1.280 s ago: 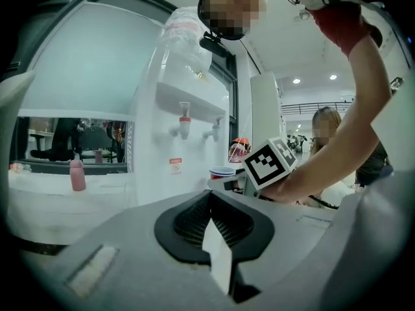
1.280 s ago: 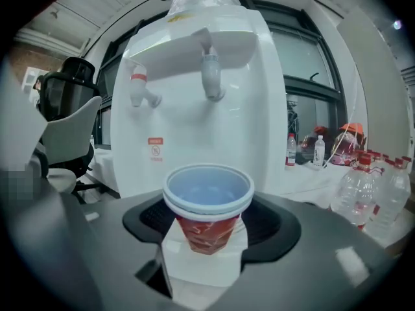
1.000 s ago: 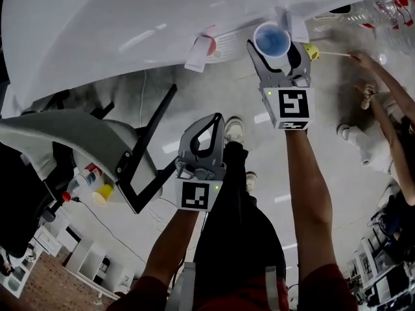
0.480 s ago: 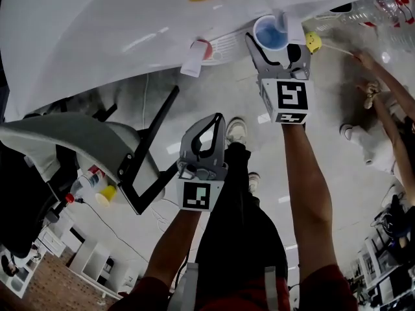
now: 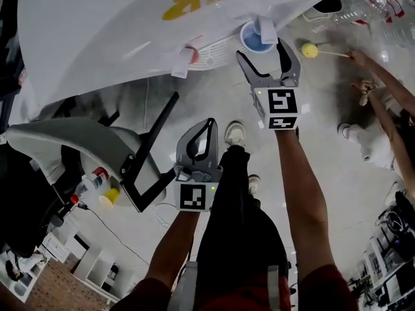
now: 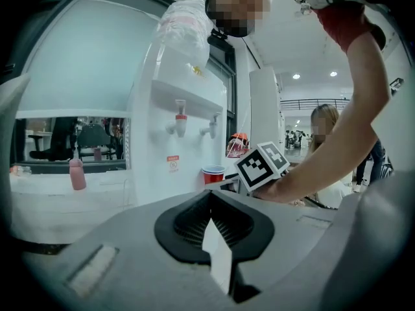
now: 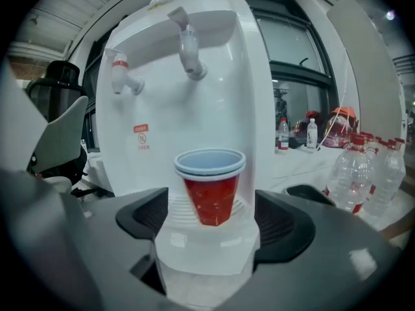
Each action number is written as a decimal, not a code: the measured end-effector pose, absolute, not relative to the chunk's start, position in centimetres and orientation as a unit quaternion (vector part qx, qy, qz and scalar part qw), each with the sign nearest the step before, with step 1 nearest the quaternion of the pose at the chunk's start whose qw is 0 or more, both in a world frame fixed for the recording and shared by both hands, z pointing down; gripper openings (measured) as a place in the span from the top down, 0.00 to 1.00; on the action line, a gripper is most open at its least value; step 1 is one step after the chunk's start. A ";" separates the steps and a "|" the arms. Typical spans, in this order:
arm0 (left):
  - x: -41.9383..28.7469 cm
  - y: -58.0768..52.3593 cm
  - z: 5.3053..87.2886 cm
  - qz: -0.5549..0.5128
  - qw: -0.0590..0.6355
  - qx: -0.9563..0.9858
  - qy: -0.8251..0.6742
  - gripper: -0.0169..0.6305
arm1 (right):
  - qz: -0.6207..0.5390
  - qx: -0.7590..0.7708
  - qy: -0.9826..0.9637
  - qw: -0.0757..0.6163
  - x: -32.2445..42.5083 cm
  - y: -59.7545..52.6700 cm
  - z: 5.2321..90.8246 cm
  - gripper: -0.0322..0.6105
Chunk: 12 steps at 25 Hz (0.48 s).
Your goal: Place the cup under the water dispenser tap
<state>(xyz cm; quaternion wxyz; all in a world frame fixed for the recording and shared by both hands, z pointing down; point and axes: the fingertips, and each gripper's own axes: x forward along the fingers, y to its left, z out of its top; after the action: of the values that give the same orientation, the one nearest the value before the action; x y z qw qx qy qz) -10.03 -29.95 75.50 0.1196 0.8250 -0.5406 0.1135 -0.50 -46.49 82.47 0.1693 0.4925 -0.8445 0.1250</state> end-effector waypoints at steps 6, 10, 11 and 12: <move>-9.5 -30.6 72.1 0.098 0.101 0.827 -0.544 0.98 | 0.153 0.493 -0.840 0.166 0.4 -42.4 81.3 0.33; -8.2 -30.2 68.6 0.092 0.088 0.832 -0.540 0.98 | 0.159 0.497 -0.837 0.166 2.1 -38.6 79.0 0.33; -8.0 -30.1 67.7 0.091 0.082 0.832 -0.541 0.98 | 0.161 0.501 -0.835 0.163 2.7 -37.9 78.2 0.33; -7.8 -29.9 66.8 0.090 0.079 0.832 -0.542 0.98 | 0.163 0.505 -0.833 0.159 3.2 -37.1 77.3 0.33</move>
<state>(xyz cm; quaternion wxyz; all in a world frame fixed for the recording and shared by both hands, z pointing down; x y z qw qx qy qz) -7.77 -29.87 66.78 0.0789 0.8321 -0.5416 0.0896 3.23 -37.09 77.32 0.1587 0.5051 -0.8326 0.1628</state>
